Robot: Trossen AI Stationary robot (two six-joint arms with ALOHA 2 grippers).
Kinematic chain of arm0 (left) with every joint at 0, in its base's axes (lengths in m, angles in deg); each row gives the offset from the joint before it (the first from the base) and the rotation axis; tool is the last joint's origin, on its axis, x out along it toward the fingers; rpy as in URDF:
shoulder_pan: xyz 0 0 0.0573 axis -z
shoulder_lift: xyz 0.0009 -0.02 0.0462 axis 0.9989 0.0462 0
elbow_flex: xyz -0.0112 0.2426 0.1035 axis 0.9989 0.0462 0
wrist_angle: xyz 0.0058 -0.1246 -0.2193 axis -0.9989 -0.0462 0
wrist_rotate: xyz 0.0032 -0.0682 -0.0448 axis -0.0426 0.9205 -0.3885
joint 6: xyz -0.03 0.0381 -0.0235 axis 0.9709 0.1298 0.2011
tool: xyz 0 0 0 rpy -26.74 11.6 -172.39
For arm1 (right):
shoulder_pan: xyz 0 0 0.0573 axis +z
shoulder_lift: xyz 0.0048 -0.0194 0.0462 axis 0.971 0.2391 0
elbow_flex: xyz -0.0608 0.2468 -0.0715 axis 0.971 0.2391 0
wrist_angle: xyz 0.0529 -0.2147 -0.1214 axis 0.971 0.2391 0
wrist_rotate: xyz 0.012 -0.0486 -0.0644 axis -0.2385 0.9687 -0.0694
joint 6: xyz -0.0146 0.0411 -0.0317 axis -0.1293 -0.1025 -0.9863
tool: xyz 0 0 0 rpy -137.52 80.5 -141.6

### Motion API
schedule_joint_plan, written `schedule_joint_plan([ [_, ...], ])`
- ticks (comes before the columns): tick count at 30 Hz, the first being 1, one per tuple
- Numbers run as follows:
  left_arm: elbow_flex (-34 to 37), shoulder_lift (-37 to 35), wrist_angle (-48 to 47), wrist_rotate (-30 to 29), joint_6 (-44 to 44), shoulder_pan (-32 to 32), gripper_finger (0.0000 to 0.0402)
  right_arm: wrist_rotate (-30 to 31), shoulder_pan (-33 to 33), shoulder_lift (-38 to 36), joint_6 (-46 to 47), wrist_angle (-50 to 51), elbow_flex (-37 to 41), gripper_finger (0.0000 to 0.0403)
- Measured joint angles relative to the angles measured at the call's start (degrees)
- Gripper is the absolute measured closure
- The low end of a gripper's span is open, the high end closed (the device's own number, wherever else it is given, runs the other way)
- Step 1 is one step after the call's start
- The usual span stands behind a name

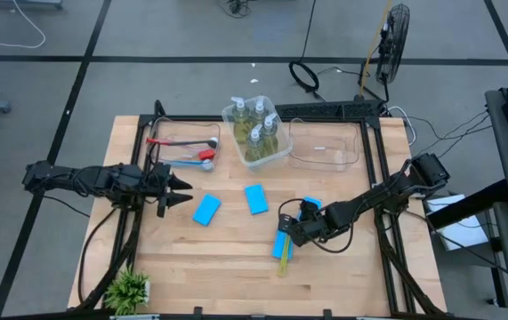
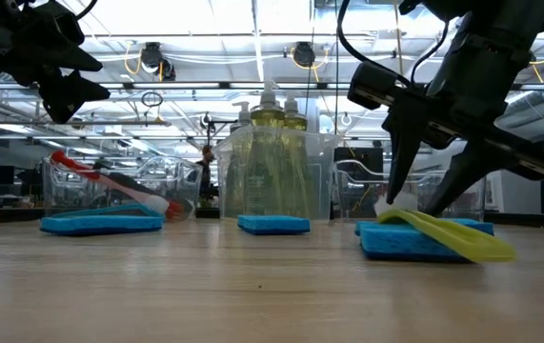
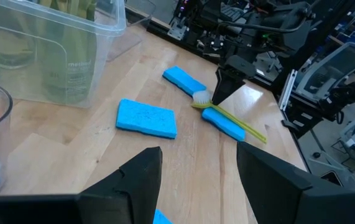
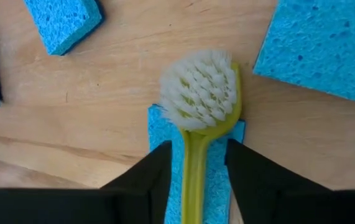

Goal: Pick & Place Kitchen Sink Supplies
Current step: Put the green cleaning brush into the left transparent bin

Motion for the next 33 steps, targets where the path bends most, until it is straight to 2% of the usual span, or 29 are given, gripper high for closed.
schedule_joint_plan([
  [5,0.0,0.0,0.0,0.0,-0.6,0.0,0.0192,0.0,0.0,0.0,-0.7,0.1,0.0,0.0235],
  [10,0.0,0.0,0.0,0.0,-1.1,0.0,0.0192,-1.9,-0.7,1.5,-0.1,0.7,0.0,0.0237],
  [20,0.0,0.0,-0.1,-0.1,-1.3,0.0,0.0192,-2.9,-1.2,3.0,-0.1,-0.1,-0.1,0.0282],
  [33,0.0,0.0,-0.1,-0.5,-1.3,0.0,0.0192,-2.9,-1.2,3.0,-0.2,-0.3,0.0,0.0368],
])
